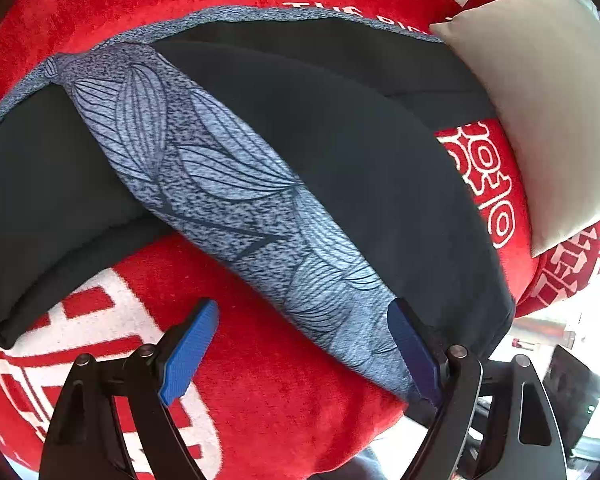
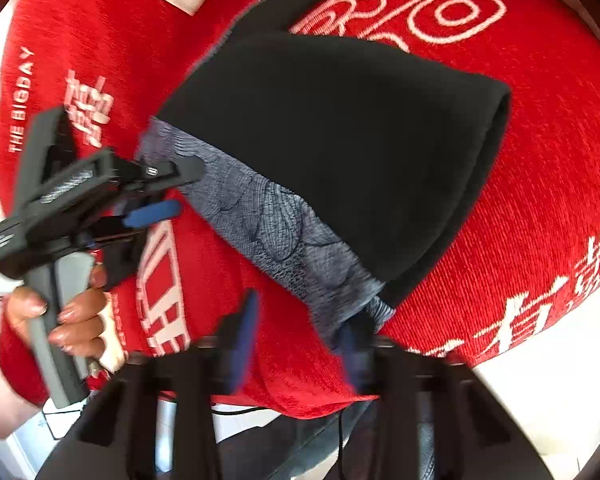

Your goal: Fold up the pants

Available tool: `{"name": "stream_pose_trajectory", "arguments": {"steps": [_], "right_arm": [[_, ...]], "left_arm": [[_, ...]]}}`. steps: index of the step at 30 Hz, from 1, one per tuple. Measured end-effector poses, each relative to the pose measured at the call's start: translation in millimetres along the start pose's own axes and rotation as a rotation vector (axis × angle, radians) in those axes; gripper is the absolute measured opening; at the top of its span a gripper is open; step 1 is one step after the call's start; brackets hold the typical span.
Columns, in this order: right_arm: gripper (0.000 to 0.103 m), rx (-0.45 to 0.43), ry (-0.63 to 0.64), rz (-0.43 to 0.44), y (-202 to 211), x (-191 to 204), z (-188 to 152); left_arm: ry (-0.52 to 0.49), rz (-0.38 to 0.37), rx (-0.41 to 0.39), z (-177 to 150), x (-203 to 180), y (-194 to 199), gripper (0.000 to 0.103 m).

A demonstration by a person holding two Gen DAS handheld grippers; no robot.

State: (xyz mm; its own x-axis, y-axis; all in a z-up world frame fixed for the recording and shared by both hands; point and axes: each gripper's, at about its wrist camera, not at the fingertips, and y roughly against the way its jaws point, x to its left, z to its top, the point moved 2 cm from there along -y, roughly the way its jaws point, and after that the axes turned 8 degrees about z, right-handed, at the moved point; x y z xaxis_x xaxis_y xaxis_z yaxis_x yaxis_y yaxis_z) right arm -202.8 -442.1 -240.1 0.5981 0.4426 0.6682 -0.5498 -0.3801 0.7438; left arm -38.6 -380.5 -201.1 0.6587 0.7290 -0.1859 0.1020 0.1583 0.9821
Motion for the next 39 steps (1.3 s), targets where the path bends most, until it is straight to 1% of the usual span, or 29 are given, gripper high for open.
{"name": "stream_pose_trajectory", "arguments": {"steps": [1,2,3,4,5,7,9,13,16,18,21,23,27,28,30,31,33,35,37,39], "right_arm": [[0.003,-0.015,-0.041,0.022,0,-1,2],[0.003,-0.017,-0.055,0.039,2,-1,3],[0.003,-0.021,-0.058,0.052,5,0,4],[0.003,-0.024,-0.05,0.068,11,3,6],[0.003,-0.026,-0.044,0.08,14,5,7],[0.003,-0.028,-0.023,0.109,24,12,13],[0.003,-0.035,-0.002,0.132,35,19,22],[0.003,-0.061,0.035,0.17,62,33,51],[0.003,-0.081,0.075,0.187,82,44,83],[0.003,-0.095,0.111,0.188,93,50,108],[0.003,-0.115,0.164,0.181,107,57,153],[0.003,-0.124,0.195,0.167,113,59,182],[0.003,-0.135,0.251,0.111,111,62,249],[0.003,-0.132,0.271,0.068,104,62,270],[0.003,-0.115,0.284,0.009,90,61,300],[0.003,-0.097,0.287,-0.023,77,56,317],[0.003,-0.072,0.286,-0.088,58,44,337],[0.003,-0.048,0.274,-0.157,40,29,355],[0.003,-0.016,0.246,-0.168,27,16,366],[0.003,0.004,0.247,-0.191,19,12,369]], "left_arm": [[0.008,-0.012,-0.002,1,-1,1,0.079],[0.015,-0.034,-0.003,2,-4,1,0.051],[0.014,-0.051,0.005,3,-6,0,0.034],[0.015,-0.065,0.021,4,-8,-2,0.019],[0.027,-0.081,0.023,6,-8,-3,0.019],[0.035,-0.101,0.014,7,-8,0,0.012],[0.044,-0.121,0.0,10,-9,10,0.012],[0.048,-0.147,-0.037,20,-15,34,0.012],[0.059,-0.16,-0.067,37,-18,50,0.012],[0.069,-0.172,-0.089,54,-22,59,0.012],[0.079,-0.18,-0.119,81,-23,72,0.012],[0.075,-0.169,-0.148,102,-26,77,0.012],[0.062,-0.141,-0.217,149,-39,77,0.012],[0.062,-0.134,-0.23,159,-40,75,0.012],[0.072,-0.118,-0.242,180,-41,66,0.012],[0.084,-0.096,-0.248,189,-40,61,0.012],[0.096,-0.048,-0.262,200,-37,52,0.012],[0.105,0.04,-0.269,206,-34,44,0.012],[0.119,0.077,-0.255,208,-30,35,0.012],[0.131,0.111,-0.238,205,-24,29,0.012]]}}
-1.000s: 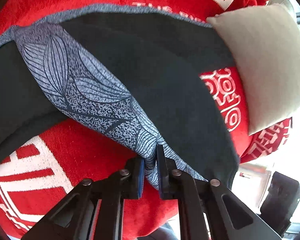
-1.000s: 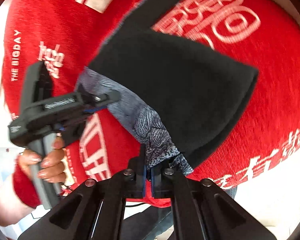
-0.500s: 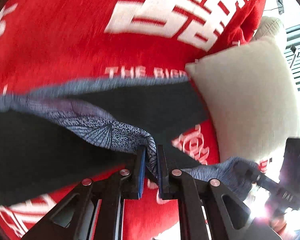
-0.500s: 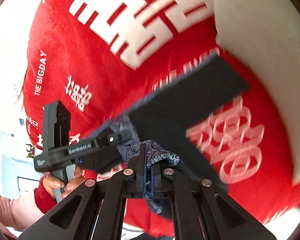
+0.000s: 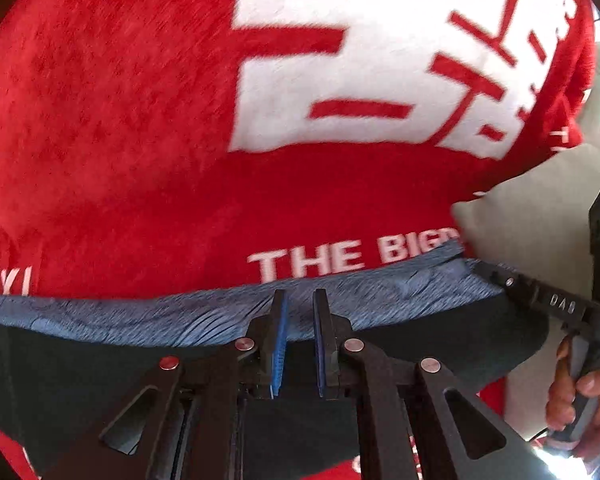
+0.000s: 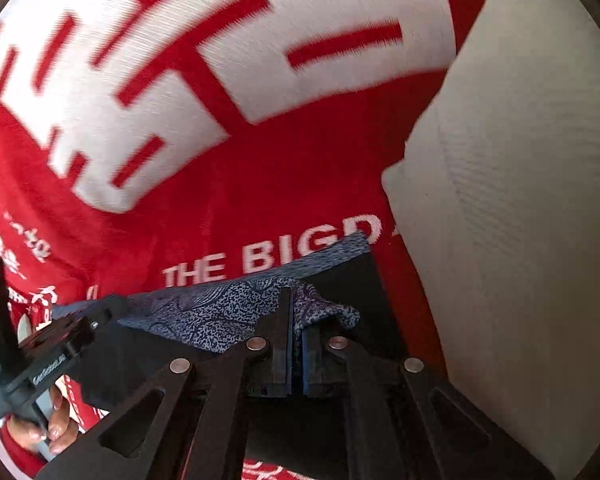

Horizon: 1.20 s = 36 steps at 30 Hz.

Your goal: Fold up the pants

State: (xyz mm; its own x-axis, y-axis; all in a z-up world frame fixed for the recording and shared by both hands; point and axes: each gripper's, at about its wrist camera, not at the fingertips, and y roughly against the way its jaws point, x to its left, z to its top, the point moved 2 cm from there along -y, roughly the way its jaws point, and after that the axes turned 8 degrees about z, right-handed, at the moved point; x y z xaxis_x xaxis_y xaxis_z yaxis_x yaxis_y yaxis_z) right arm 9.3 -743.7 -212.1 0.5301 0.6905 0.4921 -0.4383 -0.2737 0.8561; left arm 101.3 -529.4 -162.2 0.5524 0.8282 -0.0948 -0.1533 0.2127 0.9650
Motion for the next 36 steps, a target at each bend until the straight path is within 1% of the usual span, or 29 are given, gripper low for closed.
{"name": "stream_pose_trajectory", "arguments": {"steps": [1,3,4,5,6,7,8,9,10,11,12,13,14,15,17,18,20,22,23,24,26,28,30,31,32,34,36], "right_arm": [[0.006,0.006,0.017,-0.013,-2,3,1],[0.022,-0.002,0.061,-0.014,2,13,-1],[0.043,-0.01,0.091,-0.006,7,20,-2],[0.06,-0.02,0.12,-0.005,13,29,-4],[0.065,-0.03,0.131,-0.009,18,33,-5],[0.071,-0.043,0.142,-0.018,25,37,-8],[0.075,-0.057,0.149,-0.036,32,40,-9],[0.075,-0.075,0.152,-0.064,39,42,-11],[0.075,-0.095,0.149,-0.086,46,43,-14],[0.074,-0.116,0.146,-0.088,54,43,-18],[0.072,-0.131,0.147,-0.084,58,44,-22],[0.053,-0.14,0.15,-0.089,60,44,-26],[0.032,-0.127,0.15,-0.106,57,43,-30],[0.028,-0.105,0.149,-0.112,51,41,-32],[0.027,-0.055,0.146,-0.123,32,35,-30],[0.026,-0.048,0.151,-0.144,23,33,-26],[0.026,-0.039,0.186,-0.215,1,26,-17],[0.026,0.014,0.166,-0.255,-25,12,-9],[0.025,0.017,0.162,-0.246,-31,8,-6],[0.025,-0.002,0.184,-0.242,-34,7,-3],[0.024,-0.011,0.242,-0.286,-38,12,2],[0.024,-0.01,0.234,-0.305,-39,14,6],[0.027,-0.013,0.194,-0.295,-34,15,7],[0.031,-0.018,0.173,-0.28,-29,16,6],[0.038,-0.022,0.16,-0.26,-25,18,4],[0.044,-0.032,0.158,-0.238,-14,21,-6],[0.044,-0.034,0.166,-0.213,-4,25,-19]], "left_arm": [[-0.002,0.018,0.003,-3,3,-1,0.012],[-0.017,0.058,0.002,-11,9,1,0.013],[-0.025,0.072,0.002,-15,12,3,0.013],[-0.034,0.09,0.002,-20,14,4,0.026],[-0.043,0.109,0.002,-26,17,7,0.043],[-0.042,0.133,-0.011,-32,21,10,0.08],[-0.038,0.157,-0.04,-37,24,14,0.086],[-0.047,0.171,-0.057,-41,25,17,0.086],[-0.068,0.175,-0.05,-44,25,17,0.086],[-0.079,0.19,-0.041,-46,25,16,0.086],[-0.083,0.207,-0.039,-47,25,15,0.086],[-0.091,0.221,-0.036,-49,26,12,0.086],[-0.095,0.23,-0.03,-50,25,9,0.086],[-0.097,0.247,-0.024,-50,26,3,0.086],[-0.088,0.254,-0.02,-45,25,-6,0.086],[-0.081,0.263,-0.018,-42,25,-12,0.086],[-0.068,0.285,-0.008,-37,25,-26,0.086],[-0.041,0.285,0.014,-35,26,-40,0.087],[-0.028,0.285,0.011,-34,27,-43,0.089],[-0.021,0.284,-0.003,-33,28,-45,0.09],[-0.014,0.272,-0.003,-30,32,-46,0.091],[-0.013,0.27,0.006,-28,35,-45,0.091],[-0.013,0.304,-0.016,-21,44,-35,0.091],[-0.007,0.316,-0.036,-19,48,-30,0.091],[0.008,0.322,-0.05,-15,56,-25,0.091],[0.037,0.321,-0.041,-12,68,-23,0.091],[0.051,0.312,-0.029,-10,73,-24,0.091]]}}
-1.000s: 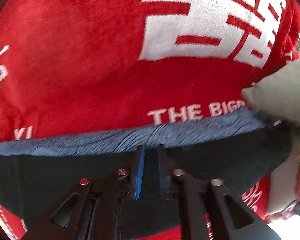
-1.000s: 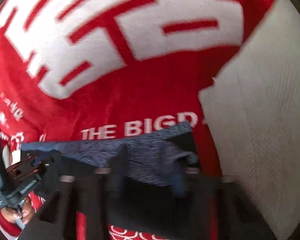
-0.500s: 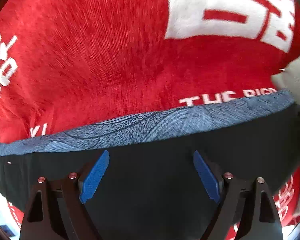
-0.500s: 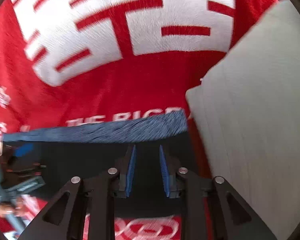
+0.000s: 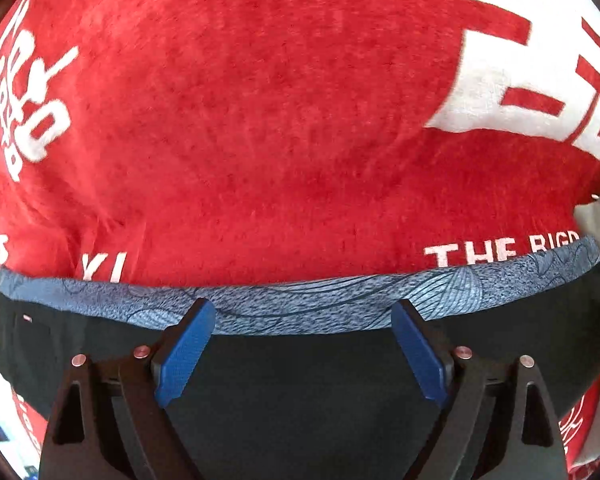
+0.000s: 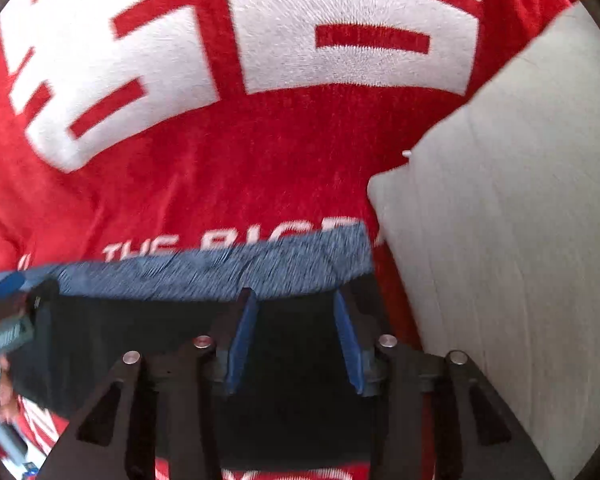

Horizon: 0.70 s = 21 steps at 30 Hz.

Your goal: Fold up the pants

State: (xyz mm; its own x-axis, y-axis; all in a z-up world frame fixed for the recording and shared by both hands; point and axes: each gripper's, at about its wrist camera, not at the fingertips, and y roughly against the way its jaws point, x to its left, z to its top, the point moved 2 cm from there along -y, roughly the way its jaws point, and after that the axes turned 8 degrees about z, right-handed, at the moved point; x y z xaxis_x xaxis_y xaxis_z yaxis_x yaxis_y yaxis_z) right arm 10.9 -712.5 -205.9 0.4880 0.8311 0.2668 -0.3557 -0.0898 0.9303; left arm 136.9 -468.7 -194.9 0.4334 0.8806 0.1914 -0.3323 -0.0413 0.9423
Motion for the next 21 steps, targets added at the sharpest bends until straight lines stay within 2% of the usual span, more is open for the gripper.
{"name": "stream_pose_trajectory", "arguments": {"steps": [2,5,7,8,11,16,18,20,21], "right_arm": [[0.044,0.005,0.009,0.024,7,4,-14],[0.045,0.043,0.045,-0.016,2,5,-35],[0.044,0.078,0.008,-0.026,-4,-3,-47],[0.045,0.057,-0.006,-0.007,2,-4,-48],[0.045,-0.001,0.038,0.048,10,4,-31],[0.041,-0.054,0.048,0.114,-13,26,17],[0.041,-0.038,0.066,0.117,-27,40,29],[0.04,0.04,0.079,0.074,-53,43,24],[0.041,0.032,0.096,0.066,-55,44,22]], "left_arm": [[-0.025,-0.001,-0.006,-6,-1,0,0.091],[-0.083,0.004,0.02,-21,-15,-10,0.091],[-0.113,0.01,0.029,-36,-21,-12,0.091],[-0.121,0.007,0.021,-38,-22,-9,0.091],[-0.14,0.0,-0.013,-32,-26,-2,0.091],[-0.094,0.016,-0.076,12,-35,-6,0.091],[-0.091,0.024,-0.068,13,-37,-12,0.091],[-0.123,0.029,-0.031,6,-44,-26,0.091],[-0.131,0.037,-0.043,0,-46,-28,0.091]]}}
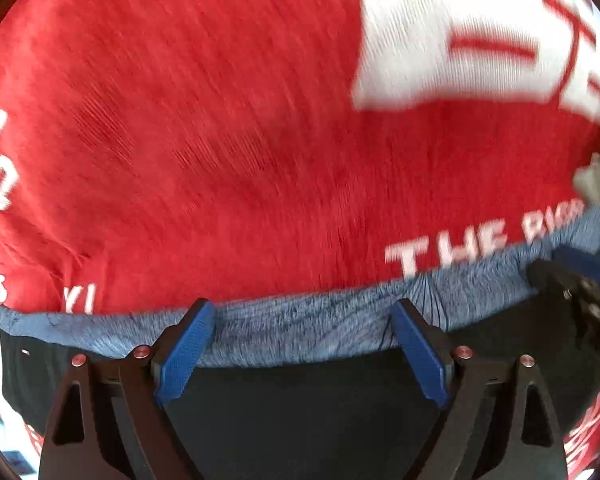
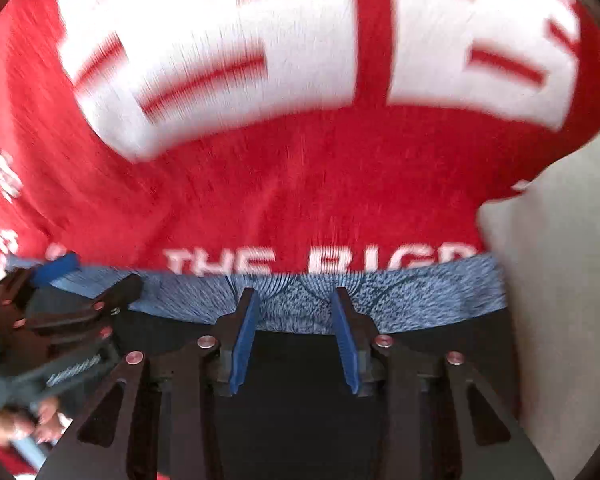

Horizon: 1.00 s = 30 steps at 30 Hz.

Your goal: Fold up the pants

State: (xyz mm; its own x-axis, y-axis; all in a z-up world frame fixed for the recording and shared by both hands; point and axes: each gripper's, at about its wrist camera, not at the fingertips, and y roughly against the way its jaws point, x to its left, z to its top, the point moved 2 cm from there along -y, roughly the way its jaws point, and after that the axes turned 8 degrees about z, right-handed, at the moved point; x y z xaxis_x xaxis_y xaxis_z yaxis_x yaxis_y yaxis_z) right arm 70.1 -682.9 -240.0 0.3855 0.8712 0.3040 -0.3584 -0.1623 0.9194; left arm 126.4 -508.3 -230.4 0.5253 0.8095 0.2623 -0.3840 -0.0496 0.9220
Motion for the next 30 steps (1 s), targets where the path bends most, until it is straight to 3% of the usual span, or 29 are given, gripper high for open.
{"name": "stream_pose_trajectory", "arguments": {"steps": [1,5,14,22,24,30], "right_arm": [[0.041,-0.034,0.042,-0.021,5,3,-1],[0.049,-0.025,0.069,-0.058,24,2,-20],[0.052,-0.019,-0.133,0.005,92,-32,-106],[0.052,0.056,-0.252,0.064,79,-16,-162],[0.052,0.07,-0.248,0.073,76,-11,-168],[0.054,0.1,-0.225,0.088,65,24,-181]], "left_arm": [[0.013,-0.003,-0.032,-4,2,3,0.091],[0.017,-0.034,0.001,-16,12,11,0.091],[0.054,-0.012,0.063,-89,46,44,0.091],[0.117,-0.025,0.153,-137,72,51,0.091],[0.12,-0.024,0.156,-162,77,56,0.091],[0.135,-0.04,0.161,-178,93,67,0.091]]}}
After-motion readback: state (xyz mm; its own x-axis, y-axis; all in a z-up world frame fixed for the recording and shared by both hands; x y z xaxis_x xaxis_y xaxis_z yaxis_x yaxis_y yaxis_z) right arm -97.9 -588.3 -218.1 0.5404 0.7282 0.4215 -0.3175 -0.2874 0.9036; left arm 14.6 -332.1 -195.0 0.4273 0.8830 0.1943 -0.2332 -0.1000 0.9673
